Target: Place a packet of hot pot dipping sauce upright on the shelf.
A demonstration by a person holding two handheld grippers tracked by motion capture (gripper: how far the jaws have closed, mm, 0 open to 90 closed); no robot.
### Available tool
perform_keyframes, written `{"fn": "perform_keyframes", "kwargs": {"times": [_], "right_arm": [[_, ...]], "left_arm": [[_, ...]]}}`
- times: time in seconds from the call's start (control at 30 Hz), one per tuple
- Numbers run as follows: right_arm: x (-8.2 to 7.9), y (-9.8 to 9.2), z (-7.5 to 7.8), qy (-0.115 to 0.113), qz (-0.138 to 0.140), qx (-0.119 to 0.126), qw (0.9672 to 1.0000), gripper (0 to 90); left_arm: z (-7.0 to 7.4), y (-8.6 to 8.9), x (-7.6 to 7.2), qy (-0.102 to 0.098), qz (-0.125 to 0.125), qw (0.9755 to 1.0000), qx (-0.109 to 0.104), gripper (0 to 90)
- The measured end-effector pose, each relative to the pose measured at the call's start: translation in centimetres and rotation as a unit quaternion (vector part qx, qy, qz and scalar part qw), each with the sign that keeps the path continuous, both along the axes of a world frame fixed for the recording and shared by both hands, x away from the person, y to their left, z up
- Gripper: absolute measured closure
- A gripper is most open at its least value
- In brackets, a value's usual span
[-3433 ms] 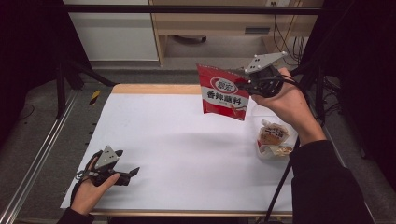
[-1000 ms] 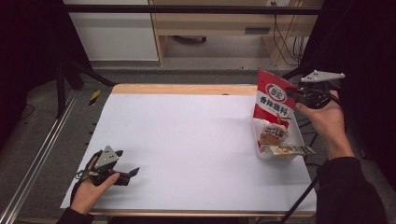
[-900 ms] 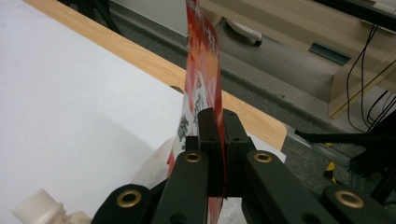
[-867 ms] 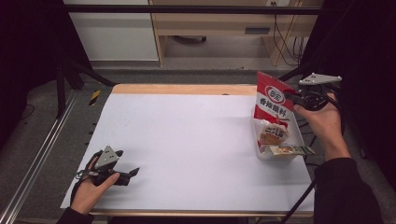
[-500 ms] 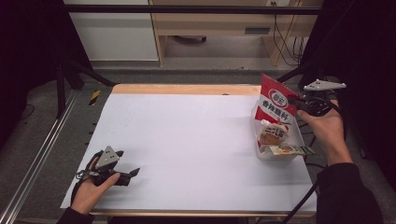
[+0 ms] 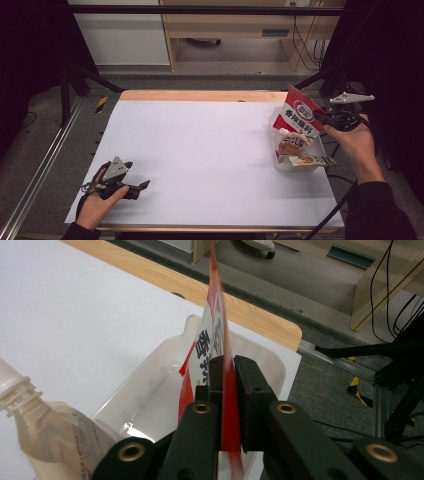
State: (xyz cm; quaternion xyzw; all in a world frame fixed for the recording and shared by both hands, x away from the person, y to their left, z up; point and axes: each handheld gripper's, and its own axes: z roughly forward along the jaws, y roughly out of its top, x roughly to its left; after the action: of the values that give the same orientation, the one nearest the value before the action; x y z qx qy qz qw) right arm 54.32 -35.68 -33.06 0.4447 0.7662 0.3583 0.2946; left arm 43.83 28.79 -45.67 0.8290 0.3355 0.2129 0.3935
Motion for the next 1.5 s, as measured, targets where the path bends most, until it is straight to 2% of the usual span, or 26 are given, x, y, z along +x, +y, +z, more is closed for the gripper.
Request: {"fn": "perform_keyframes", "kwargs": {"times": [0.17,0.4,0.57,0.67,0.77,1.07,1.2,1.5], "right_arm": [[-0.5,0.4,0.3,-0.009,-0.007,-0.01,0.9999,71.0],[-0.5,1.2,1.0,-0.032,-0.025,-0.028,0.9988,37.8],[-0.2,1.6,1.4,-0.042,-0.038,-0.025,0.9981,24.3],[0.0,1.8,1.7,-0.043,-0.042,-0.03,0.9977,21.7],[0.2,1.8,1.9,-0.032,-0.062,-0.018,0.9974,16.3],[-0.5,2.5,3.6,-0.058,-0.064,-0.014,0.9962,12.0],[-1.1,3.4,4.2,-0.06,-0.057,-0.012,0.9965,9.5],[-2.6,6.1,5.4,-0.08,-0.024,-0.011,0.9965,8.3]], "left_arm": [[0.0,0.0,0.0,0.0,-0.001,1.0,0.001,8.0],[0.0,0.0,0.0,-0.001,0.0,1.0,-0.001,8.0],[0.0,0.0,0.0,-0.001,0.0,1.0,0.0,8.0],[0.0,0.0,0.0,-0.001,0.0,1.0,0.001,8.0],[0.0,0.0,0.0,-0.001,0.0,1.0,0.001,7.9],[0.1,0.1,0.0,-0.001,0.001,1.0,0.002,8.0],[0.1,0.1,0.0,-0.002,0.002,1.0,0.003,7.9],[0.1,0.2,0.0,-0.002,0.006,1.0,0.003,7.1]]}}
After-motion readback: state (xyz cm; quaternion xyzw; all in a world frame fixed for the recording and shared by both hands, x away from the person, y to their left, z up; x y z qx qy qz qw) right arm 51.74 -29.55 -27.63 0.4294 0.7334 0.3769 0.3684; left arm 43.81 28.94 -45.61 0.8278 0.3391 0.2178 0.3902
